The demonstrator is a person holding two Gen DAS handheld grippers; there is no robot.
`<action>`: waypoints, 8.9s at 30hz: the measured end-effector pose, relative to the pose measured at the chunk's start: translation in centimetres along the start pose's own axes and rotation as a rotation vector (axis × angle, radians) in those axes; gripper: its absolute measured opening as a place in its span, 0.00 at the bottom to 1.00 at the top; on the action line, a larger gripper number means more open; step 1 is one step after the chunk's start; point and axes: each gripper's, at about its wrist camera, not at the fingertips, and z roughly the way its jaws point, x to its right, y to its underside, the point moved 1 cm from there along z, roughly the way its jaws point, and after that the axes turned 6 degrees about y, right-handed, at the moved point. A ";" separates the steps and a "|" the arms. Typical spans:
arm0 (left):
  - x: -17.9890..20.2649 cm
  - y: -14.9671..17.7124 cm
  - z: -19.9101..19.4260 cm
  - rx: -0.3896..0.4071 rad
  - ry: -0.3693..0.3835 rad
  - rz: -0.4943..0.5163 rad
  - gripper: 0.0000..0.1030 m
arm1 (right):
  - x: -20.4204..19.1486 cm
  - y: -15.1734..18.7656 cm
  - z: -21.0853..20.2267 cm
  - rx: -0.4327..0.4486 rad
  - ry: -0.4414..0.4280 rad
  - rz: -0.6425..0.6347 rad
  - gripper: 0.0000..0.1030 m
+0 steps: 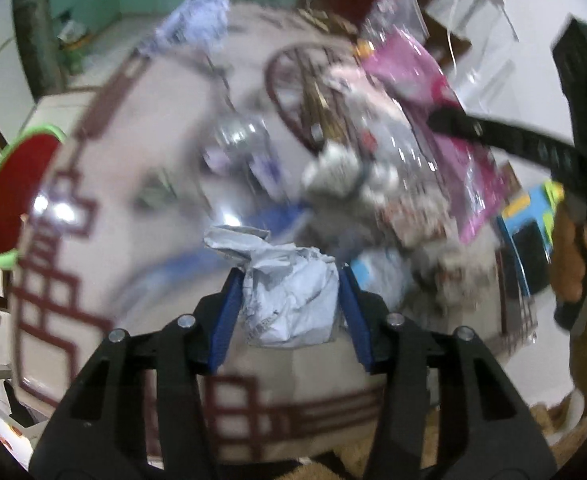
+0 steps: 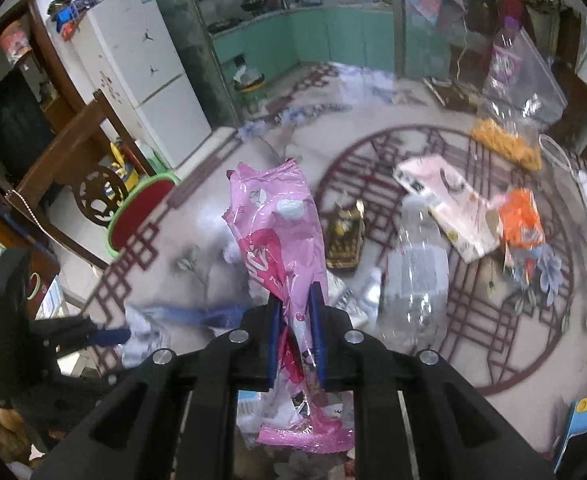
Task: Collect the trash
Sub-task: 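Grasp the crumpled white paper with the left tool while the right tool grasps the pink wrapper, then carry the paper and pink wrapper to the bin and release both, then grasp the white patterned paper cup with the left tool while the right tool grasps the clear water bottle, then carry the paper cup and water bottle to the red bin and open both tools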
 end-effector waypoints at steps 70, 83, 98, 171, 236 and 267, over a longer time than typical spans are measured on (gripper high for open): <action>-25.7 -12.2 -12.5 0.241 -0.199 -0.108 0.48 | -16.3 -13.9 7.5 0.059 0.041 0.093 0.14; -30.5 -13.8 -12.5 0.237 -0.273 -0.124 0.48 | -23.9 -16.6 11.3 0.023 -0.059 -0.006 0.14; -34.8 -15.5 -10.0 0.190 -0.303 -0.184 0.48 | -26.8 -17.7 18.0 -0.126 -0.153 -0.018 0.14; -2.0 -6.7 -1.8 0.129 -0.119 -0.069 0.74 | 6.6 -2.0 4.2 -0.091 0.129 0.259 0.69; 4.1 -10.7 7.8 0.004 -0.044 -0.110 0.44 | 13.9 1.7 11.7 -0.287 0.112 0.296 0.58; 6.4 -11.7 -5.0 0.321 -0.212 0.101 0.44 | 7.4 -5.1 -1.4 0.093 0.027 0.223 0.50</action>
